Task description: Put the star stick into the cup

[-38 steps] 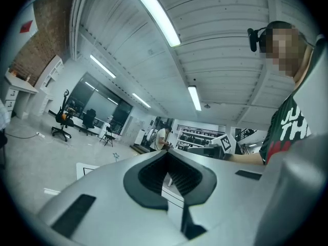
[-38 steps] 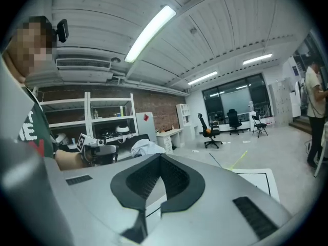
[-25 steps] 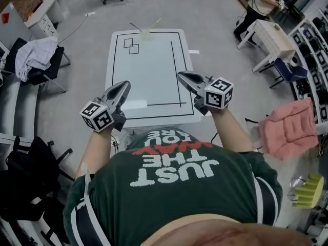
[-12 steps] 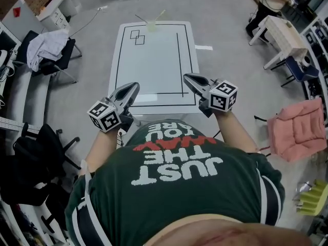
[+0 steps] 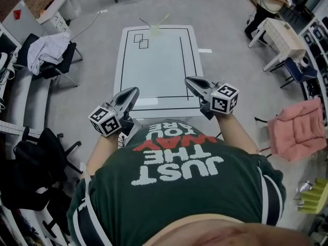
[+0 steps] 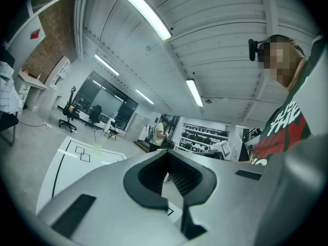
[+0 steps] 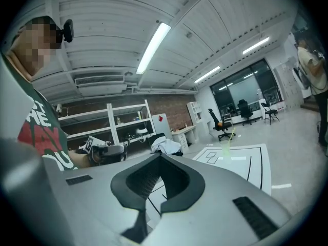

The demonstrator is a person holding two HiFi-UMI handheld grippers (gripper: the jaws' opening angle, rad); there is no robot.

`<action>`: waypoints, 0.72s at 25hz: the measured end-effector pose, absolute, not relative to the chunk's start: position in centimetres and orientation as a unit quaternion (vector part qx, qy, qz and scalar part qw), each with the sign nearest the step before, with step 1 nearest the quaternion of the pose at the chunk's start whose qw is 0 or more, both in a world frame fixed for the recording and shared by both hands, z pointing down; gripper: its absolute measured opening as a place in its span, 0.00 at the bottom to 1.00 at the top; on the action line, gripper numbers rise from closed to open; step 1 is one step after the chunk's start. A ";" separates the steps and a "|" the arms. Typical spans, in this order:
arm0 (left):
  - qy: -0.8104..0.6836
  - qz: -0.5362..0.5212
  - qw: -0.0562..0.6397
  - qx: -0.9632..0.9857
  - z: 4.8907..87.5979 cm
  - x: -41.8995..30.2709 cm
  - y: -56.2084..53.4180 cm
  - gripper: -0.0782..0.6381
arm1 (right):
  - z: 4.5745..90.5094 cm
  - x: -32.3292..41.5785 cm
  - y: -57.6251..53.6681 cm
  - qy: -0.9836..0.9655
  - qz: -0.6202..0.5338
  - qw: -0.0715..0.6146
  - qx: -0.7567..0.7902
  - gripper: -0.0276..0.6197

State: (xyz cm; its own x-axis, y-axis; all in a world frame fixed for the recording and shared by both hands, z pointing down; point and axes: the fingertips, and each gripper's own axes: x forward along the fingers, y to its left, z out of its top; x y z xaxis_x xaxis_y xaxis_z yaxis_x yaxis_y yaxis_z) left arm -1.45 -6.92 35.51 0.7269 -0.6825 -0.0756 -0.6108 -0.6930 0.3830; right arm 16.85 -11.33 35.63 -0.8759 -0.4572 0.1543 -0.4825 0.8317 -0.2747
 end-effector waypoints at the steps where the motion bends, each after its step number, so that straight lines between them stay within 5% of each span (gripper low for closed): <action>1: -0.352 -0.108 0.168 0.914 35.5 -1.4 -7.0 0.12 | 35.6 16.8 -11.4 -0.956 0.153 0.042 0.246 0.09; 18: -0.342 -0.110 0.172 0.917 35.5 -0.5 -7.1 0.12 | 35.9 17.4 -10.7 -0.959 0.137 0.066 0.241 0.09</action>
State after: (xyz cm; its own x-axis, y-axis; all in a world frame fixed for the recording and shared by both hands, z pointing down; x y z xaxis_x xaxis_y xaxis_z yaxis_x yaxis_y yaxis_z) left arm -0.47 -7.10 35.49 0.7423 -0.6646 -0.0849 -0.5885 -0.7073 0.3916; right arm 17.37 -10.65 35.92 -0.8752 -0.4438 0.1923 -0.4799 0.8463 -0.2310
